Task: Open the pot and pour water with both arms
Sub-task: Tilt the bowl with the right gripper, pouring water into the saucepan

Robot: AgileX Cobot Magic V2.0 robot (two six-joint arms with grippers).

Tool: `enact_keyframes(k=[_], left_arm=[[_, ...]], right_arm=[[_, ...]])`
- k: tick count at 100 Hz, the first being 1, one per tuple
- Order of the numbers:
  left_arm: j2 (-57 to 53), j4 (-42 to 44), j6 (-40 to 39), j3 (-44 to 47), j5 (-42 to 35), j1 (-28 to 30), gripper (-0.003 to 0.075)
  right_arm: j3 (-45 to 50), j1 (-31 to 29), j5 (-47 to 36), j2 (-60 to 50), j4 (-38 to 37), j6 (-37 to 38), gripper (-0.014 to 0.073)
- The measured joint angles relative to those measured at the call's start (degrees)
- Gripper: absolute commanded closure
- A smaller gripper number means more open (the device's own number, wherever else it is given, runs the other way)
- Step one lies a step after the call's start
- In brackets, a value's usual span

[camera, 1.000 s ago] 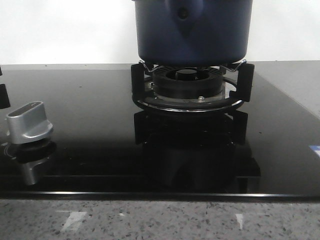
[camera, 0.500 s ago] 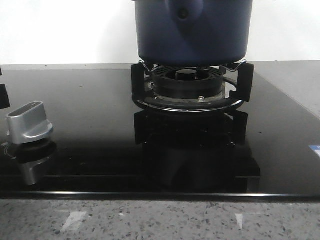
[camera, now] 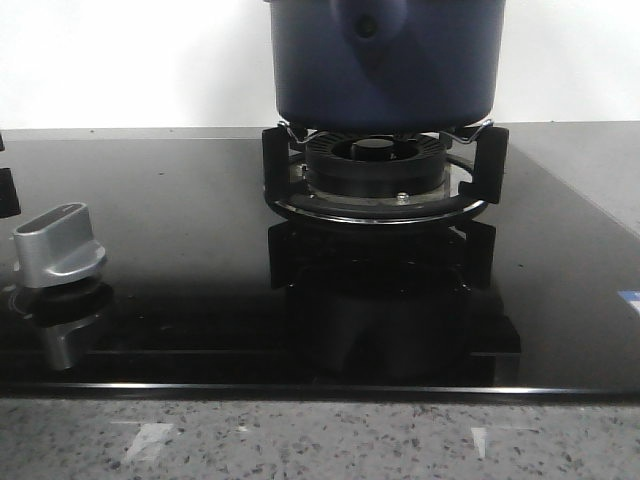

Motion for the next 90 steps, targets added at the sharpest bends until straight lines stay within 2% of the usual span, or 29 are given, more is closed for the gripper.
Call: enact_keyframes(k=[55, 64, 90], left_arm=[[0.0, 0.0, 0.0, 0.0, 0.0, 0.0, 0.0457], [0.0, 0.0, 0.0, 0.0, 0.0, 0.0, 0.0457], [0.0, 0.0, 0.0, 0.0, 0.0, 0.0, 0.0457]], right_arm=[[0.0, 0.2, -0.9, 0.0, -2.4, 0.0, 0.0639], [0.0, 0.3, 0.6, 0.0, 0.8, 0.0, 0.0639], [0.0, 0.1, 9.0, 0.0, 16.0, 0.0, 0.0639]])
